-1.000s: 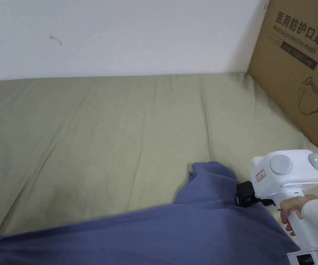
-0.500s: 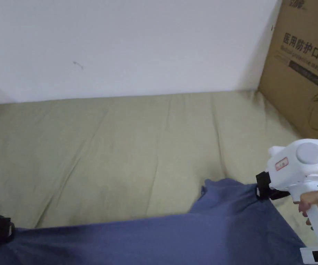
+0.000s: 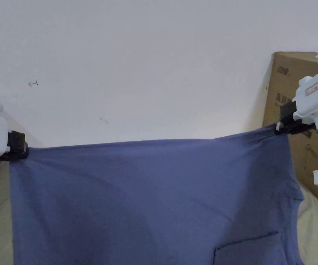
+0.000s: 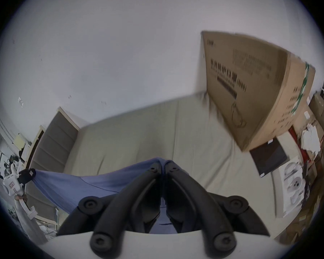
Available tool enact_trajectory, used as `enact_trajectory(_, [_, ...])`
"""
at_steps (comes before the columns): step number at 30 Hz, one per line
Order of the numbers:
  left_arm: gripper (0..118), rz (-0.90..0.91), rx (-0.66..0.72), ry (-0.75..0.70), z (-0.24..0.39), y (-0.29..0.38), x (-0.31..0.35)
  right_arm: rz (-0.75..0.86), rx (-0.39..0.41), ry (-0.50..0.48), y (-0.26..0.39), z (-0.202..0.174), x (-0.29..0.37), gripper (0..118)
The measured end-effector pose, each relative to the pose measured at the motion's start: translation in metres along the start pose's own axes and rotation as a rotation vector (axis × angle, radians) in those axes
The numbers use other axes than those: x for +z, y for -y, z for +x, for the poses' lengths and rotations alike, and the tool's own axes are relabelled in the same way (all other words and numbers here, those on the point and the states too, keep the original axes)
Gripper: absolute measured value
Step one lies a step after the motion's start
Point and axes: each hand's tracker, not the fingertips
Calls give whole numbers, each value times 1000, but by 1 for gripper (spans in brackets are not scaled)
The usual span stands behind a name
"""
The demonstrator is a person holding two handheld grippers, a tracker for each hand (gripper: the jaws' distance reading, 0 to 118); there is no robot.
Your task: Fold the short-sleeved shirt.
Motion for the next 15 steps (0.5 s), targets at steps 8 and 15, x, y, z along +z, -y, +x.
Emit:
enact_trajectory(8, [3, 139, -71, -63, 16, -94, 46, 145, 33, 84, -84, -49, 75, 3])
enact_trajectory(15, [3, 269, -85, -91, 24, -147, 87, 330, 16, 62, -132, -75, 147, 3])
